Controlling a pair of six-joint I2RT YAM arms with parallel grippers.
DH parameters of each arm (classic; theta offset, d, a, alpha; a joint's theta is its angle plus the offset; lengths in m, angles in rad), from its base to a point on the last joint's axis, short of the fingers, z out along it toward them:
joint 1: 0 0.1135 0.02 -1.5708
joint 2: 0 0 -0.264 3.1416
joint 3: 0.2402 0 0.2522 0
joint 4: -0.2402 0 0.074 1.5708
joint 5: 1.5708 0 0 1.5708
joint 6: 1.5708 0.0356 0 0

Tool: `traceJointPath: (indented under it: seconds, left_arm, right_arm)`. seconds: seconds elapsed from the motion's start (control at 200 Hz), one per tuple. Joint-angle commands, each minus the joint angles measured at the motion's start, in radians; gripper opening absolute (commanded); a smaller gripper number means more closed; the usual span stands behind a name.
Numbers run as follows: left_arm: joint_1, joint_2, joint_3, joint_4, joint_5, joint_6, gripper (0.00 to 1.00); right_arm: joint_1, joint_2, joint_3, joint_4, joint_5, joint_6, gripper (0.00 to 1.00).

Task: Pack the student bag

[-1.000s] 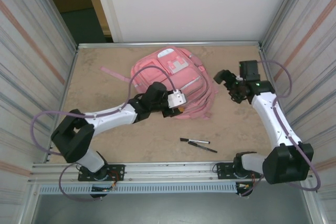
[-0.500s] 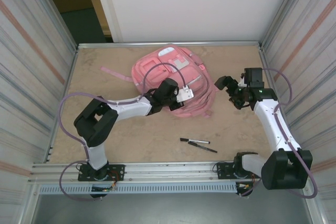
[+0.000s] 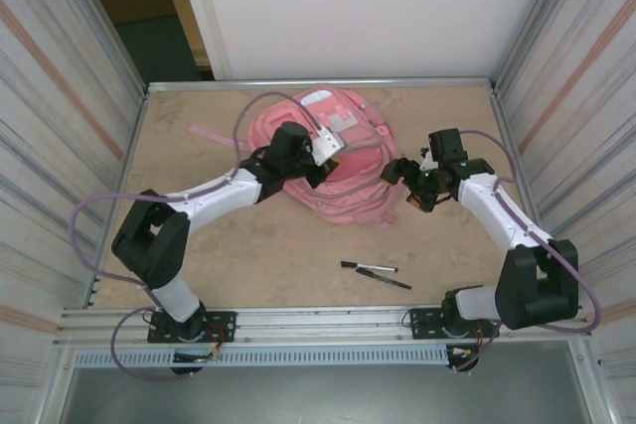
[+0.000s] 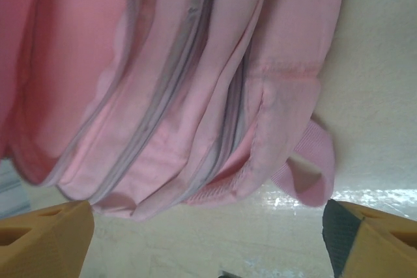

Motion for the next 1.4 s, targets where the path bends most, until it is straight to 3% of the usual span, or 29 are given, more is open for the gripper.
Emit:
traceJointPath:
  seconds: [0.0, 0.085, 0.306, 0.526, 0.787, 0.892, 1.027, 1.213, 1.393]
  left_arm:
    - [0.044, -0.098, -0.029, 0.149, 0.115, -0.171, 0.0]
    - [0.05, -0.116, -0.043, 0.174, 0.086, -0.191, 0.0]
    - [0.053, -0.123, -0.071, 0.172, 0.054, -0.137, 0.0]
    - [0.068, -0.15, -0.16, 0.162, 0.008, -0.079, 0.0]
    - [0.131, -0.197, -0.263, 0.161, 0.065, -0.121, 0.0]
    - [0.143, -0.209, -0.287, 0.164, 0.096, -0.138, 0.0]
    - [0.143, -0.198, -0.296, 0.202, 0.127, -0.169, 0.0]
    - [0.143, -0.187, -0.278, 0.169, 0.164, -0.136, 0.0]
    - [0.149, -0.193, -0.278, 0.132, 0.16, -0.115, 0.0]
  right_arm:
    - [0.016, 0.029, 0.024, 0.06, -0.057, 0.018, 0.83]
    - [0.026, 0.056, 0.041, 0.055, -0.08, 0.014, 0.78]
    - [0.07, 0.083, 0.046, 0.025, -0.047, -0.023, 0.77]
    - [0.151, 0.079, 0.054, -0.107, 0.065, -0.104, 0.74]
    - [0.344, 0.038, 0.011, -0.226, 0.259, -0.121, 0.69]
    - [0.414, 0.015, -0.008, -0.33, 0.368, 0.024, 0.72]
    - [0.514, -0.032, -0.101, -0.339, 0.349, 0.166, 0.7]
    - [0.638, -0.02, -0.12, -0.384, 0.377, 0.001, 0.64]
    - [0.724, 0.024, -0.141, -0.352, 0.369, -0.036, 0.62]
